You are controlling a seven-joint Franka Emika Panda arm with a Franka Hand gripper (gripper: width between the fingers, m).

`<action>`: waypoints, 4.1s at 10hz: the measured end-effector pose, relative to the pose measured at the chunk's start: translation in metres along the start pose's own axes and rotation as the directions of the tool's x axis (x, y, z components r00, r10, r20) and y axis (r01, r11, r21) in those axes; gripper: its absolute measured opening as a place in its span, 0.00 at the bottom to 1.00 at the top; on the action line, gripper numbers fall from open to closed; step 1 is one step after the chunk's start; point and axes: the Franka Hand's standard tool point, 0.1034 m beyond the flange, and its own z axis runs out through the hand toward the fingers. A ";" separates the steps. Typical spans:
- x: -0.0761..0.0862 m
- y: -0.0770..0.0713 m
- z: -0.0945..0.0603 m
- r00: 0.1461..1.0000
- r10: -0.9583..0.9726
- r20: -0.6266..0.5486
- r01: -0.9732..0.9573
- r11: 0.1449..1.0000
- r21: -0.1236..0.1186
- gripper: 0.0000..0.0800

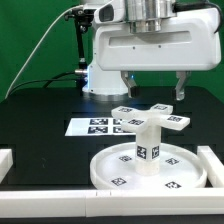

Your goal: Assemble round table

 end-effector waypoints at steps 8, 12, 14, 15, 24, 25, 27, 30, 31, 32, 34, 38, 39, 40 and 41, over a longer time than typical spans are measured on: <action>0.000 0.007 0.010 0.820 -0.572 0.014 0.572 0.819 -0.048 0.81; 0.002 0.005 0.020 0.826 -0.563 0.016 0.563 0.824 -0.060 0.81; 0.001 0.006 0.026 0.825 -0.565 0.015 0.564 0.823 -0.066 0.81; 0.001 0.007 0.027 0.825 -0.565 0.016 0.564 0.823 -0.067 0.81; -0.003 0.011 0.037 0.847 -0.531 0.032 0.531 0.844 -0.075 0.55; -0.003 0.012 0.037 0.854 -0.519 0.031 0.520 0.851 -0.076 0.55; -0.001 0.011 0.038 0.939 -0.345 -0.002 0.343 0.936 -0.082 0.55; 0.000 0.012 0.038 0.998 -0.053 -0.024 0.051 0.996 -0.078 0.55; 0.000 0.012 0.038 0.999 0.025 -0.029 -0.027 0.997 -0.076 0.55; 0.000 0.013 0.038 0.988 0.153 -0.035 -0.155 0.985 -0.069 0.55; 0.000 0.013 0.038 0.935 0.352 -0.042 -0.354 0.933 -0.055 0.55; -0.001 0.012 0.038 0.672 0.739 -0.035 -0.740 0.672 -0.028 0.55; -0.001 0.012 0.038 0.610 0.792 -0.039 -0.793 0.609 -0.023 0.55; -0.002 0.012 0.038 0.565 0.824 -0.044 -0.825 0.565 -0.021 0.55; -0.002 0.012 0.038 0.562 0.826 -0.044 -0.827 0.562 -0.021 0.55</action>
Offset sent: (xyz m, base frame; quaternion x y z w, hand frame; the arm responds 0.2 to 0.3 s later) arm 0.0000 0.0000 0.0000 0.0000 0.0000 -0.1296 0.9916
